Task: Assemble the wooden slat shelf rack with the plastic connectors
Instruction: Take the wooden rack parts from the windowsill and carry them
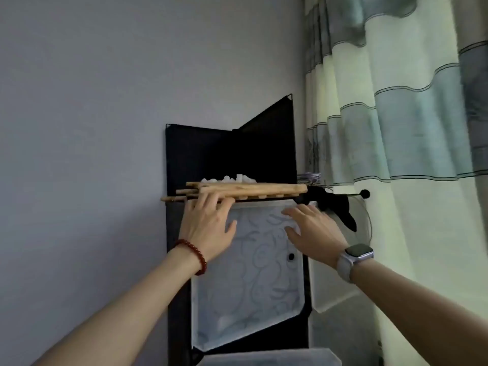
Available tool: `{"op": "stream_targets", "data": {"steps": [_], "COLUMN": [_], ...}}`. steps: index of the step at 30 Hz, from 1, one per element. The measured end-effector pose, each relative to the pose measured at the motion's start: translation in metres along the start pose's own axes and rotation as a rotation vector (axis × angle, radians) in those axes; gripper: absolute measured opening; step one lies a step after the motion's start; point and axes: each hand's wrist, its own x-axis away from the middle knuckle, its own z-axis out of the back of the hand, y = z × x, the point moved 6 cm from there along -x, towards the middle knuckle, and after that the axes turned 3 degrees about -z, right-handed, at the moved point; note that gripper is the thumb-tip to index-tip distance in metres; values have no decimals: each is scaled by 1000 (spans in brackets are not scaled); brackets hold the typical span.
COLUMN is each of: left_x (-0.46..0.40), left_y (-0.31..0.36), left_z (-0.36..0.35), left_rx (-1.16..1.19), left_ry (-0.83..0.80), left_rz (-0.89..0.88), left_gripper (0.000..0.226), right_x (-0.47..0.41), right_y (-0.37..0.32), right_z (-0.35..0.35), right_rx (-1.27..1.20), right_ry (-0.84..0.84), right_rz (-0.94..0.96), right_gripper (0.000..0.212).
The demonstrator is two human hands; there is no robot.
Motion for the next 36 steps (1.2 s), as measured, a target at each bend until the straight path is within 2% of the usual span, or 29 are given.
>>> {"op": "stream_targets", "data": {"steps": [3,7,8,10,12,15,17,21,25,28,32,36], "left_x": [-41,-77,-83,-92,-96,-93,-91,-90,-85,-79,-73,-71], "left_y": [9,-4,-8,-15,-15,-10,-6,-6,-5,2,12,12], "left_z": [-30,-77,-88,-101,-103,-102,-101,-104,-95,-76,-58,-65], "left_rx": [-186,-296,-324,-342,-364,-435,-495,-563,-536,-492,-502,-507], "left_ry": [-46,-310,-396,-452,-422,-268,-230,-176,-139,-74,-78,-169], "left_rz": [-15,78,115,137,122,27,-59,-109,-117,-129,-127,-33], "left_gripper": [51,69,70,65,55,44,40,38,36,34,40,63], "right_x": [-46,-107,-121,-145,-159,-169,-168,-165,-152,-140,-126,-123], "right_y": [31,54,58,60,56,54,54,56,52,49,47,43], "right_z": [-12,-32,-38,-53,-60,-66,-69,-71,-58,-47,-37,-38], "right_rx": [91,147,138,119,83,2,-29,-71,-62,-18,-29,-15], "right_ry": [38,-15,-38,-98,-104,-53,18,139,389,474,518,494], "right_rz": [95,165,178,230,283,330,370,398,509,549,544,510], "right_gripper": [58,76,79,77,68,55,49,43,40,37,43,55]}}
